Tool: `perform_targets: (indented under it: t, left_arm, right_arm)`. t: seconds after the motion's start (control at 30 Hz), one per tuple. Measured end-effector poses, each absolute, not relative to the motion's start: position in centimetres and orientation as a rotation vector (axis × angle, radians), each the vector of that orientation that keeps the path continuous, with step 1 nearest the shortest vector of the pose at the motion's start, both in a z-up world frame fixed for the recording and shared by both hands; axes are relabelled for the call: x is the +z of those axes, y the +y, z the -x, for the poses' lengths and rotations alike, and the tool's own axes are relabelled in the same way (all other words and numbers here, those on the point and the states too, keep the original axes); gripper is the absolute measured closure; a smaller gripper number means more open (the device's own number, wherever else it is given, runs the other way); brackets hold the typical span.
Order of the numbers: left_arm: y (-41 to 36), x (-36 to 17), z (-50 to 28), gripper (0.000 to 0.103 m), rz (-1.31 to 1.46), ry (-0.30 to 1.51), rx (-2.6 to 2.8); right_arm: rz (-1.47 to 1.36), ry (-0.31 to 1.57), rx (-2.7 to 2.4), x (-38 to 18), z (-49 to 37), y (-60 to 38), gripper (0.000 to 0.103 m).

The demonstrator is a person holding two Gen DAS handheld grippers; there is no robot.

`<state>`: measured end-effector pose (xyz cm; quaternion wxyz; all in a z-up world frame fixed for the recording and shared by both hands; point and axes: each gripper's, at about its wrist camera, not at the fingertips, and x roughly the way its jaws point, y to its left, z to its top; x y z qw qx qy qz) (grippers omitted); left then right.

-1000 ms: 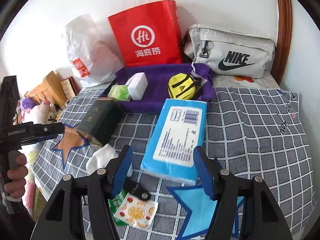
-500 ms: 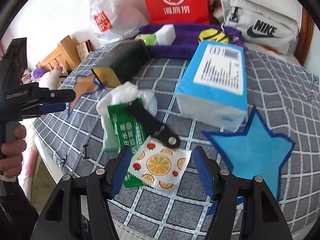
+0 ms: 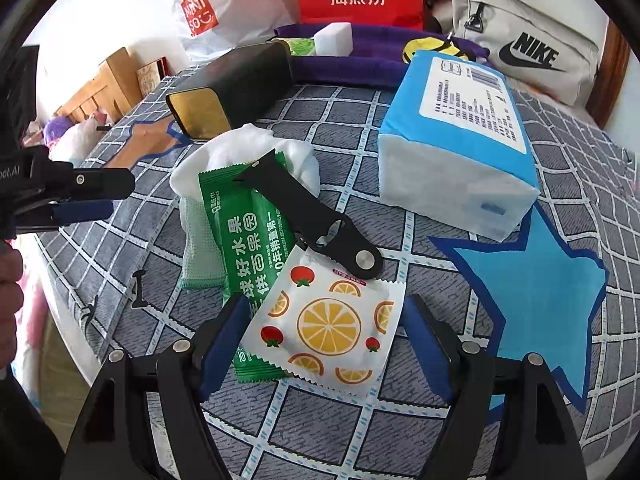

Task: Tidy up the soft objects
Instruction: 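Reach left tool to white glove while right tool grasps orange-print snack packet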

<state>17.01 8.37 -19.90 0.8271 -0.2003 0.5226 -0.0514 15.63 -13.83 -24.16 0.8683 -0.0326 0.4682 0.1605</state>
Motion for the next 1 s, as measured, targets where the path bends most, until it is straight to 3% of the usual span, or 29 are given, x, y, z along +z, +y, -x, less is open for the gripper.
perform_targets:
  t: [0.2,0.4,0.43,0.47,0.5,0.73,0.77,0.87,1.0]
  left_arm:
    - [7.8,-20.2,-16.9,0.03,0.418,1.115,-0.124]
    - [7.1,-20.4,-16.9,0.03,0.404,1.118,-0.134]
    - [7.0,-20.4,-16.9,0.03,0.403,1.121,-0.132]
    - [6.9,-20.5,-17.0,0.03,0.403,1.123,-0.131]
    - [6.7,-20.6,-17.0,0.03,0.402,1.126,-0.132]
    - [6.0,-20.3,-16.8,0.03,0.376,1.124,-0.139]
    - [6.0,-20.3,-16.8,0.03,0.378,1.122,-0.138]
    - [5.9,-20.4,-16.9,0.03,0.381,1.128,-0.135]
    - [5.6,-20.6,-17.0,0.03,0.378,1.133,-0.138]
  right_arm:
    - [-0.021,0.97,0.36,-23.7,-15.3,-16.2,0.051]
    - [0.018,0.947,0.357,-24.0,-14.3,-16.6,0.06]
    - [0.035,0.939,0.367,-24.0,-14.0,-16.4,0.065]
    - [0.035,0.936,0.389,-23.9,-13.7,-16.2,0.09]
    - [0.025,0.947,0.417,-24.0,-13.6,-16.1,0.097]
    - [0.029,0.925,0.379,-23.7,-13.1,-17.1,0.096]
    - [0.034,0.91,0.361,-23.6,-13.1,-17.5,0.093]
    - [0.045,0.904,0.32,-23.8,-13.2,-18.8,0.061]
    - [0.031,0.887,0.303,-23.6,-13.2,-20.3,0.059]
